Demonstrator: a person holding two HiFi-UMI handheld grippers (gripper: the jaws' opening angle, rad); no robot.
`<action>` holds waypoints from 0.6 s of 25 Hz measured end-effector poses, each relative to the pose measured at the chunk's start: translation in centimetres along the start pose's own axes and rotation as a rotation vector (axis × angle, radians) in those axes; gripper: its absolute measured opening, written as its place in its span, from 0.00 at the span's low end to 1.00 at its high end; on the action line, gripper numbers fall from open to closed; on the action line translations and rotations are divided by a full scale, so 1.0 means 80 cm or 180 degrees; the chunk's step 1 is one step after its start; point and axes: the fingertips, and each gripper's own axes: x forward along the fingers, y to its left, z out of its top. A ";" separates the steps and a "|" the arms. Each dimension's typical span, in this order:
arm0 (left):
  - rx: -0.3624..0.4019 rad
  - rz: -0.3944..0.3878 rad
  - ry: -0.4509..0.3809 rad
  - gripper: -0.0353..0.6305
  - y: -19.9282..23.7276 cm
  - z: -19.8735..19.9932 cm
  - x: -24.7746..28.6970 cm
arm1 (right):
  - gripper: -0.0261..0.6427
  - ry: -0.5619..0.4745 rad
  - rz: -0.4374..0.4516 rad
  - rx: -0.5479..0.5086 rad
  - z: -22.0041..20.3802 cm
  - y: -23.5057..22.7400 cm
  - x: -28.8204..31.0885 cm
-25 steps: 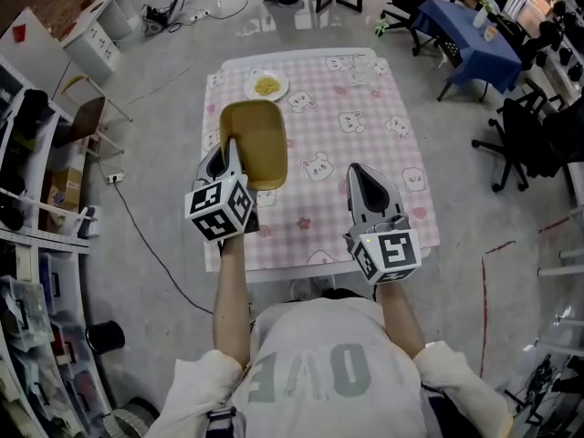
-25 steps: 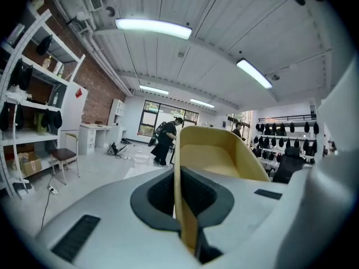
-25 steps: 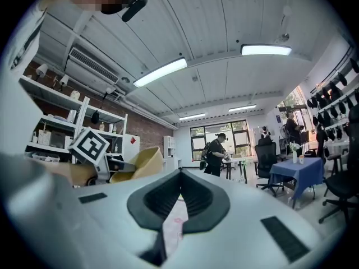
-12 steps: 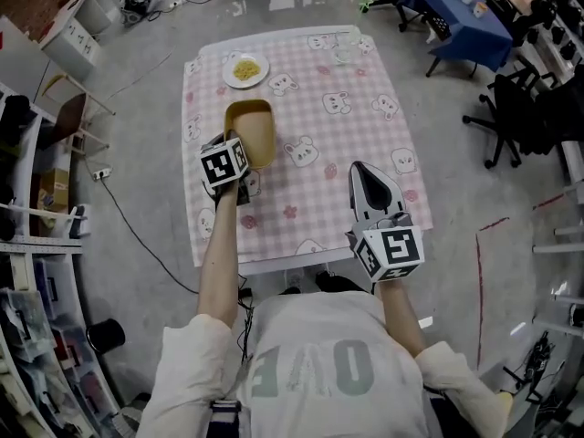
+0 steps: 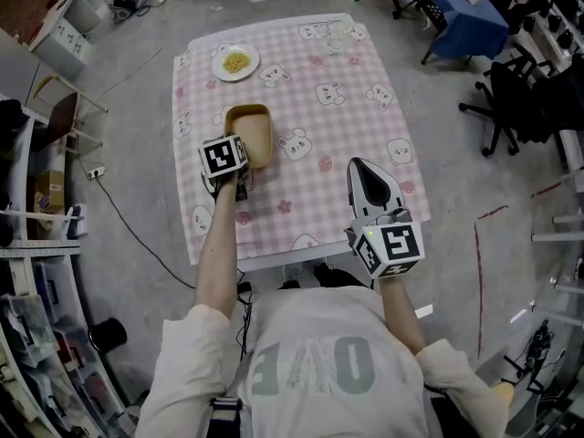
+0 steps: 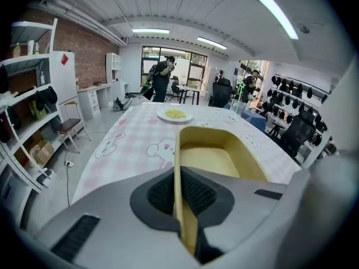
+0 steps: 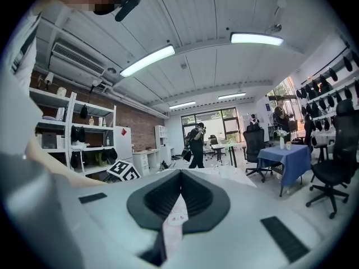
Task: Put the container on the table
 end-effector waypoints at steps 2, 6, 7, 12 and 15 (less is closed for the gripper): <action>-0.0011 0.0009 0.0048 0.09 -0.001 -0.006 0.003 | 0.08 0.0001 0.0010 0.0007 -0.001 0.001 0.000; -0.0060 -0.0021 0.0100 0.10 -0.003 -0.015 0.009 | 0.08 -0.0013 0.0030 0.0020 -0.001 0.004 0.002; -0.0075 -0.0035 0.0091 0.10 -0.004 -0.015 0.009 | 0.08 -0.0015 0.0037 0.0022 0.000 0.006 0.003; -0.0155 -0.0062 0.0014 0.15 -0.003 -0.010 0.002 | 0.08 -0.0020 0.0070 0.0029 0.002 0.015 0.000; -0.0200 -0.0075 -0.0034 0.23 -0.003 -0.008 0.000 | 0.08 -0.0035 0.0088 0.0028 0.004 0.017 -0.001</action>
